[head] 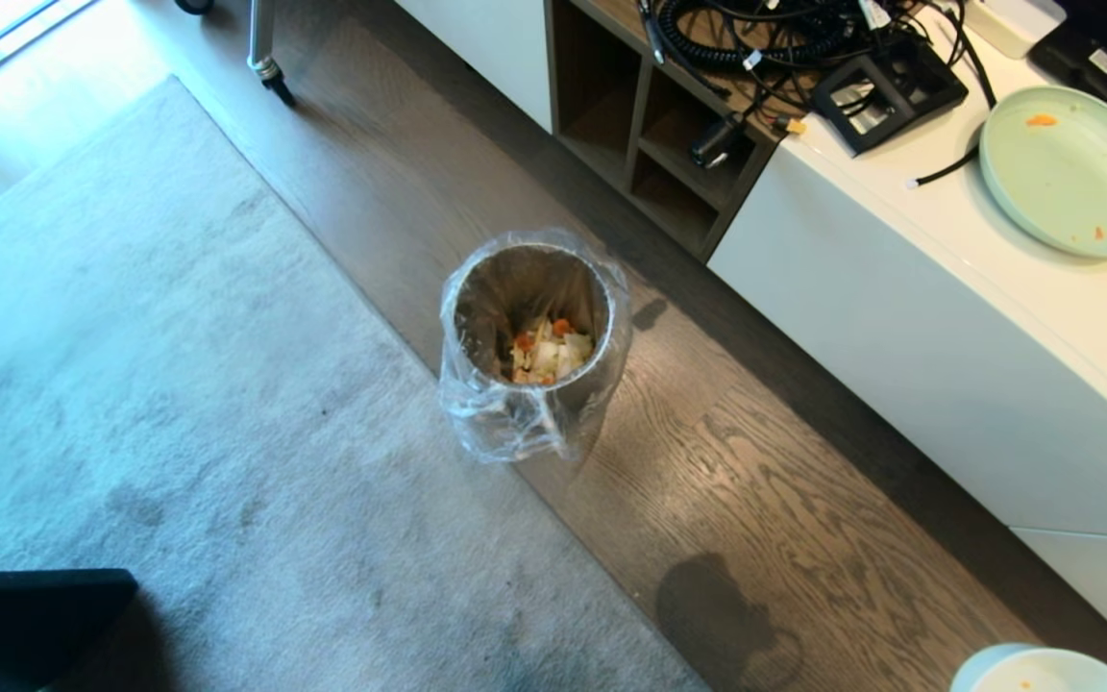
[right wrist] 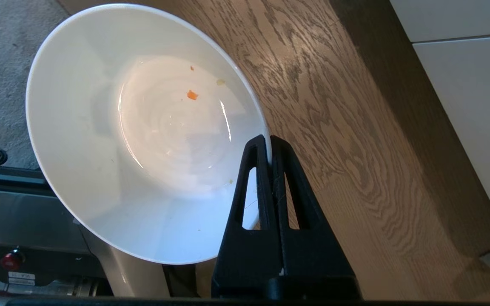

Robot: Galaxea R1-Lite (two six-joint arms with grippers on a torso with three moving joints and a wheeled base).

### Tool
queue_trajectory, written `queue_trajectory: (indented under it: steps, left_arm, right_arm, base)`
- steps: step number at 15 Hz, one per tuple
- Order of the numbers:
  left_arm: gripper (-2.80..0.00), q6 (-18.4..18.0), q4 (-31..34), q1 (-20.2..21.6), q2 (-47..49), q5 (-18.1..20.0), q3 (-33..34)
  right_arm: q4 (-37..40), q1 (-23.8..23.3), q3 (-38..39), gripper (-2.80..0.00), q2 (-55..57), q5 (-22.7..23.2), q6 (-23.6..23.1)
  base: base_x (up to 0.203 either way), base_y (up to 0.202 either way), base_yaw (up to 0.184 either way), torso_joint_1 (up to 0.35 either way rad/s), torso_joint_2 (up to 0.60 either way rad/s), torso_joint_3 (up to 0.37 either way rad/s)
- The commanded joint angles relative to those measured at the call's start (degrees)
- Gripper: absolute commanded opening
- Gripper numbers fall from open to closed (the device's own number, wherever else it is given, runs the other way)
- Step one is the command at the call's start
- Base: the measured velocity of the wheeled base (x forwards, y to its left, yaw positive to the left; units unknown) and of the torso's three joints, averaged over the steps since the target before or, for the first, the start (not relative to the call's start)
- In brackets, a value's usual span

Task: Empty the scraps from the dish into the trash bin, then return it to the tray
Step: Put the bowl back to the table

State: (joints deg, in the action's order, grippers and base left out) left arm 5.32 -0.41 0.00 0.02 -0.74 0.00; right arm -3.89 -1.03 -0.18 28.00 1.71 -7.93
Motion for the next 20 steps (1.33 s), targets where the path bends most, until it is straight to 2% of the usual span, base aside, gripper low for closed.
queue_trajectory:
  steps: [1, 3, 7, 10, 14, 16, 20]
  left_arm:
    - [-2.80, 0.0, 0.0, 0.0, 0.0, -0.1, 0.0]
    - [-2.80, 0.0, 0.0, 0.0, 0.0, -0.1, 0.0]
    - [-2.80, 0.0, 0.0, 0.0, 0.0, -0.1, 0.0]
    - [-2.80, 0.0, 0.0, 0.0, 0.0, -0.1, 0.0]
    - [-2.80, 0.0, 0.0, 0.0, 0.0, -0.1, 0.0]
    - [-2.80, 0.0, 0.0, 0.0, 0.0, -0.1, 0.0]
    - [-2.80, 0.0, 0.0, 0.0, 0.0, -0.1, 0.0]
  right_arm:
    - [3.6, 2.8, 0.2, -2.80, -10.5, 0.0, 0.4]
    - [4.1, 4.1, 0.2, -2.80, -12.4, 0.1, 0.7]
    - [4.1, 3.9, 0.2, -2.80, -13.1, 0.1, 0.7]
    - [4.1, 0.9, 0.2, -2.80, -19.0, 0.1, 1.2]
    - [4.1, 0.7, 0.2, -2.80, -27.3, 0.0, 2.7]
    - [4.1, 0.9, 0.2, -2.80, -28.0, -0.1, 4.6]
    - [4.1, 1.0, 0.2, -2.80, -28.0, -0.2, 4.9]
  base:
    - [0.000, 0.000, 0.000, 0.000, 0.00, 0.000]
    - [0.000, 0.000, 0.000, 0.000, 0.00, 0.000]
    - [0.000, 0.000, 0.000, 0.000, 0.00, 0.000]
    - [0.000, 0.000, 0.000, 0.000, 0.00, 0.000]
    - [0.000, 0.000, 0.000, 0.000, 0.00, 0.000]
    - [0.000, 0.000, 0.000, 0.000, 0.00, 0.000]
    - [0.000, 0.000, 0.000, 0.000, 0.00, 0.000]
